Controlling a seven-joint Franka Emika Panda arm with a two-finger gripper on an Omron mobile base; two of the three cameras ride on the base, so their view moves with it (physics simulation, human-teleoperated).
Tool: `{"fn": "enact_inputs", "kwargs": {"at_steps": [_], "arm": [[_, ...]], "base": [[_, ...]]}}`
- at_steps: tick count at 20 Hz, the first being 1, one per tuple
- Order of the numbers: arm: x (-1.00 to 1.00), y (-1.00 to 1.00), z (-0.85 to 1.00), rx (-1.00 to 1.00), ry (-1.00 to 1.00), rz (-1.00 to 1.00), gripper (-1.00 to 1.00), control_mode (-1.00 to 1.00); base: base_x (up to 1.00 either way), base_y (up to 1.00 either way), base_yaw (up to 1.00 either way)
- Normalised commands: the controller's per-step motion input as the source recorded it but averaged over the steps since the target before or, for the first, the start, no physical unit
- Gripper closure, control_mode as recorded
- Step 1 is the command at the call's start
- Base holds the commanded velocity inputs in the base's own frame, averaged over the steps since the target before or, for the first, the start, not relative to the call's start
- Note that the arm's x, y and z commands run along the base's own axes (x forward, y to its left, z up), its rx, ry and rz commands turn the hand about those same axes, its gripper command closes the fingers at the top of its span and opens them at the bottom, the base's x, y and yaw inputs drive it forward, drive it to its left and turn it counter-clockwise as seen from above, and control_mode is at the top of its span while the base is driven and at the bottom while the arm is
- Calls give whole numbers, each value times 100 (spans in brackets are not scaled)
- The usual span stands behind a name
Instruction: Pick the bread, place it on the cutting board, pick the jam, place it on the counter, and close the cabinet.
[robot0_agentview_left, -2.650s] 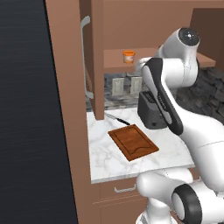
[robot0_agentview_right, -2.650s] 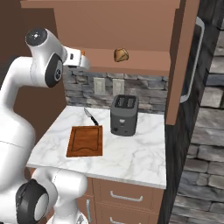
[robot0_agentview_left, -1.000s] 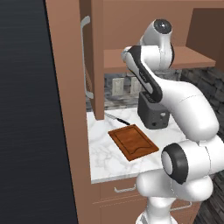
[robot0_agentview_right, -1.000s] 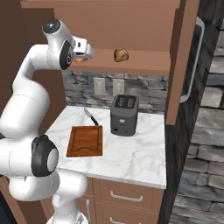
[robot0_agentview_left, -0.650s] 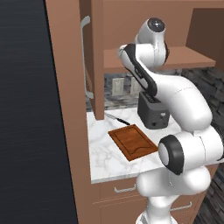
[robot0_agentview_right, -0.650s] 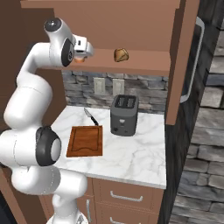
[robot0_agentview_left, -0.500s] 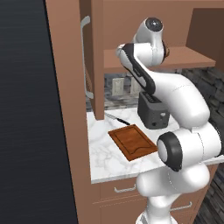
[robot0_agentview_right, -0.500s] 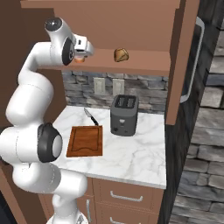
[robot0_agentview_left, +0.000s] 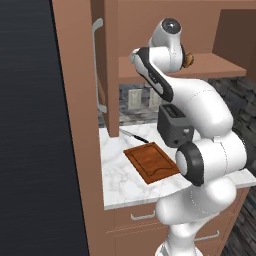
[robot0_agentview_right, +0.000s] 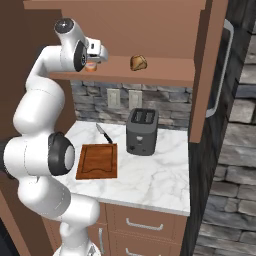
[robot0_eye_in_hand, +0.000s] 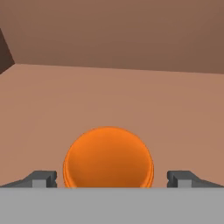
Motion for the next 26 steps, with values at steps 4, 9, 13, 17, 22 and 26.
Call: {"fn": "enact_inputs", "kwargs": {"at_steps": [4, 9, 13, 17, 22, 26], "arm": [[12, 0, 0, 0, 0, 0, -100, -100], [2, 0, 0, 0, 0, 0, -100, -100], [0, 0, 0, 0, 0, 0, -100, -100], [0, 0, 0, 0, 0, 0, -100, -100], [0, 0, 0, 0, 0, 0, -100, -100], [0, 0, -1, 0, 1, 0, -100, -100]], "base": [[0, 0, 0], [0, 0, 0], [0, 0, 0], [0, 0, 0], [0, 0, 0], [0, 0, 0]]}}
